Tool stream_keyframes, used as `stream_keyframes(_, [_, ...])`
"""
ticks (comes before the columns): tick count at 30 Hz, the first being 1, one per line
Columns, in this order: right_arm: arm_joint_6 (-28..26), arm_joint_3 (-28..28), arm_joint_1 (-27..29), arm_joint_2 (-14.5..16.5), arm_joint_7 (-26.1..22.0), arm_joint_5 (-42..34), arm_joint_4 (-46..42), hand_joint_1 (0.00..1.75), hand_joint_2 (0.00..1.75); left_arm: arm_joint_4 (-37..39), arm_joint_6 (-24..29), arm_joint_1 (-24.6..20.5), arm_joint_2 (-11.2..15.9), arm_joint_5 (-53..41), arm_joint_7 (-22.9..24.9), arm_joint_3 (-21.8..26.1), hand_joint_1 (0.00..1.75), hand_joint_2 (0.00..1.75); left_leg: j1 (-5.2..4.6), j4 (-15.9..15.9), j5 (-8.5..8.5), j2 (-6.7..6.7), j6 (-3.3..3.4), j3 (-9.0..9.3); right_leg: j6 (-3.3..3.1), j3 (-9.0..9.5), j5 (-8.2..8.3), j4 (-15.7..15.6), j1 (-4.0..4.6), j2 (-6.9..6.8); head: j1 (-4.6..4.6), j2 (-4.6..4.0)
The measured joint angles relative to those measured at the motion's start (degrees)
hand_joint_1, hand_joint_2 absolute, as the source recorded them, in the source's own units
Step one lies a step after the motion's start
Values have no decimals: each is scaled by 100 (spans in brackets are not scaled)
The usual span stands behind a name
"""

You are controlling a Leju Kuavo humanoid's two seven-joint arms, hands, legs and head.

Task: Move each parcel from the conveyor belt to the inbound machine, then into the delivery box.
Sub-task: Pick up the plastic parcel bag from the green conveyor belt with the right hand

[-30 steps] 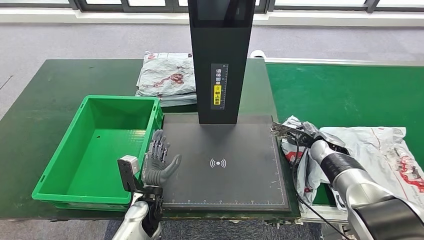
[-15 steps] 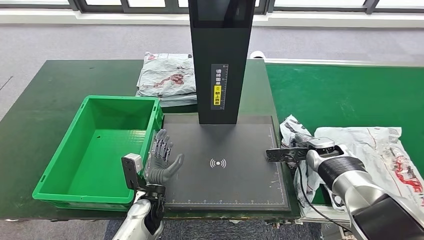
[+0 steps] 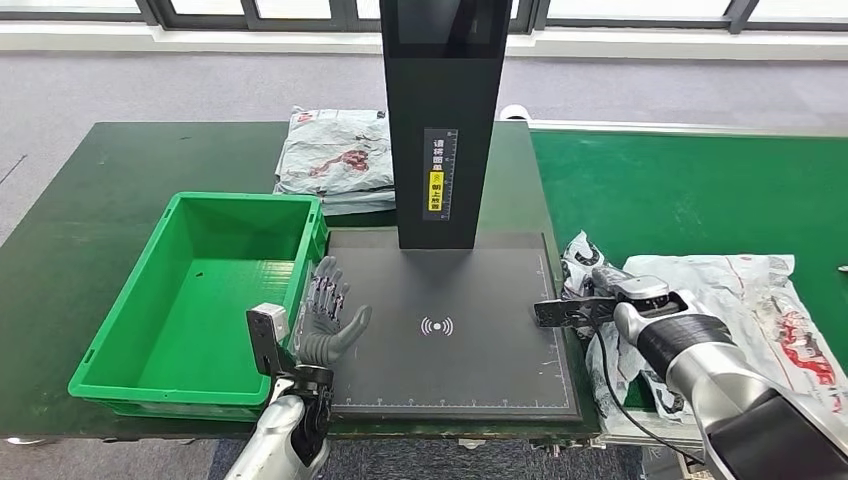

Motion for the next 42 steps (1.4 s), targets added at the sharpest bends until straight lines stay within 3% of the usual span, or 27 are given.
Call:
stream_keyframes(28, [-56, -28, 45, -81, -21, -281, -1, 175, 175, -3, 1, -6, -5, -21, 43, 0, 0, 175, -1, 1, 6, -7, 16, 1, 14, 21, 9, -17, -1, -9, 0, -1])
stream_keyframes(30, [-67, -158, 65, -80, -106, -816, 0, 175, 175, -20, 2, 2, 0, -23, 44, 0, 0, 175, -1, 0, 6, -8, 17, -2, 14, 21, 9, -17, -1, -11, 0, -1])
stream_keyframes(32, [-26, -570, 130, -80, -265, -1902, 2, 175, 175, -77, 4, 28, 19, -10, 54, 0, 0, 175, -1, 0, 7, -9, 17, -8, 15, 18, 10, -16, -1, -12, 1, -1])
stream_keyframes(35, [88, -1609, 261, -69, -513, -3850, 11, 175, 175, -266, 100, 133, 73, 49, 110, 0, 0, 175, -1, -1, 1, 7, 12, -40, 13, 0, 18, -12, -1, 6, 1, 0])
stream_keyframes(38, [-93, -2986, 391, 41, -657, -5576, -20, 175, 175, -495, 305, 271, 94, 84, 140, 2, 0, 175, -1, -2, -3, 27, 3, -66, 10, -37, 20, -6, 0, 30, -2, -1])
stream_keyframes(42, [-277, -4162, 508, 165, -830, -6357, -254, 175, 175, -585, 402, 359, 79, 60, 107, 2, 0, 175, 1, -2, 19, 3, -2, -80, 6, -74, 22, 3, 1, 10, -2, 0])
